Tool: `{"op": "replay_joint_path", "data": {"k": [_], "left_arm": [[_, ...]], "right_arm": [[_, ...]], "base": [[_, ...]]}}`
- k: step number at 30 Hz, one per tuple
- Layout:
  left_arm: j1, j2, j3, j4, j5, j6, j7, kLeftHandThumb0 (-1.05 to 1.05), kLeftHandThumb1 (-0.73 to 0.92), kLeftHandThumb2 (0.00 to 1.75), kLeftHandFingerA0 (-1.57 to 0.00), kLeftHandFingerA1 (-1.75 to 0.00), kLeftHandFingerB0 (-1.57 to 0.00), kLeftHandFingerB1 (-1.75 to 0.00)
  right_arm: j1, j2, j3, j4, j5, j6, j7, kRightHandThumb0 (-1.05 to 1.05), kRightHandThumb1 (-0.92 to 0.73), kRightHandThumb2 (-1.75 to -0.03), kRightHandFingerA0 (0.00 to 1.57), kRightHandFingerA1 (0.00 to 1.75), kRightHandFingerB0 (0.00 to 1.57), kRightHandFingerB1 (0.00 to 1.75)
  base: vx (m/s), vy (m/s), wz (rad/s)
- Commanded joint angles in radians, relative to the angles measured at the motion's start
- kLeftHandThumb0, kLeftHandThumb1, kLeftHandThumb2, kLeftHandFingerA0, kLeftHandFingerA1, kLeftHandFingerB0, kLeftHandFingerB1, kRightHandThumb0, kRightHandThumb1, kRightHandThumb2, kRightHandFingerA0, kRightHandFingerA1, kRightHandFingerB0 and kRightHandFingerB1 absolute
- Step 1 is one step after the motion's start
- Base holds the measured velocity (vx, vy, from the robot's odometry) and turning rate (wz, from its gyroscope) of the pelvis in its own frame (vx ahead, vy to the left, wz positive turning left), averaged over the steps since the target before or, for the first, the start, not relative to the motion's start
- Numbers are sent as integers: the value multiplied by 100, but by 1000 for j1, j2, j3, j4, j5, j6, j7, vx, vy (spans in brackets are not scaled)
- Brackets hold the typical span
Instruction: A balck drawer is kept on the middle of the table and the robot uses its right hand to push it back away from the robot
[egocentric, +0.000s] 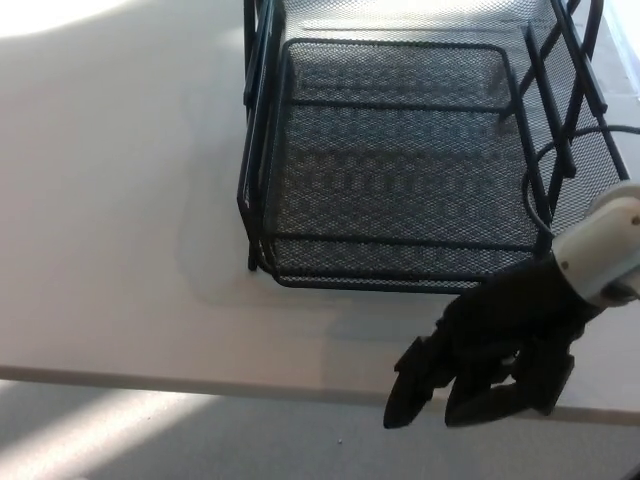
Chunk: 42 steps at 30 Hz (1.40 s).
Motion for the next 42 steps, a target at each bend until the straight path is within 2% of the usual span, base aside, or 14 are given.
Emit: {"op": "replay_joint_path", "data": {"k": [1,12,29,30,31,32,36,37,39,40,42], "left_arm": [[1,11,3,0,8,-1,-8,-56,74,62,-39,-36,-27,-31],[8,14,6,1,5,-14,-11,-58,72,62,-41,-37,-28,-31],[8,9,-2,3,14,-3,-2,-59,71,62,-41,-36,-29,-31],[7,9,-2,5,14,2,-1,-59,71,62,-42,-36,-28,-31],[6,9,-2,5,14,4,-1,-59,71,62,-42,-36,-28,-31],[7,9,-2,4,14,3,-1,-59,72,62,-42,-36,-28,-31],[8,9,-4,2,16,-3,-2,-59,75,63,-43,-36,-31,-31],[7,9,-6,1,18,-2,-3,-59,75,63,-42,-36,-30,-31],[5,9,-7,1,19,1,-5,-59,75,63,-42,-36,-30,-31],[6,8,-8,2,20,0,-4,-59,75,63,-41,-36,-29,-31],[7,11,-8,-1,21,-2,-5,-59,75,63,-41,-36,-29,-31]], "right_arm": [[-55,31,-41,66,-19,-9,42,-77,-92,-69,21,33,14,28],[-84,128,-83,264,-27,-27,60,-74,-92,-69,27,33,21,31],[-129,282,-106,674,-116,-194,32,-73,-88,-67,23,33,15,29],[-139,287,-108,688,-122,-196,33,-76,-74,-93,17,42,13,40],[-145,290,-110,698,-126,-199,34,-76,-74,-93,17,42,13,40],[-151,293,-113,705,-128,-193,37,-73,-87,-67,23,34,15,29],[-180,293,-132,736,-138,-179,43,-73,-88,-66,24,34,16,29],[-181,288,-141,734,-139,-181,42,-76,-72,-92,19,43,15,41],[-178,283,-152,725,-143,-184,43,-76,-72,-92,19,43,15,41],[-170,281,-156,715,-144,-190,46,-72,-87,-66,26,34,17,30],[-151,274,-158,675,-145,-195,54,-73,-88,-67,25,33,18,30]], "base": [[0,0,0],[0,0,0],[0,0,0],[0,0,0],[0,0,0],[0,0,0],[0,0,0],[0,0,0],[0,0,0],[0,0,0],[0,0,0]]}}
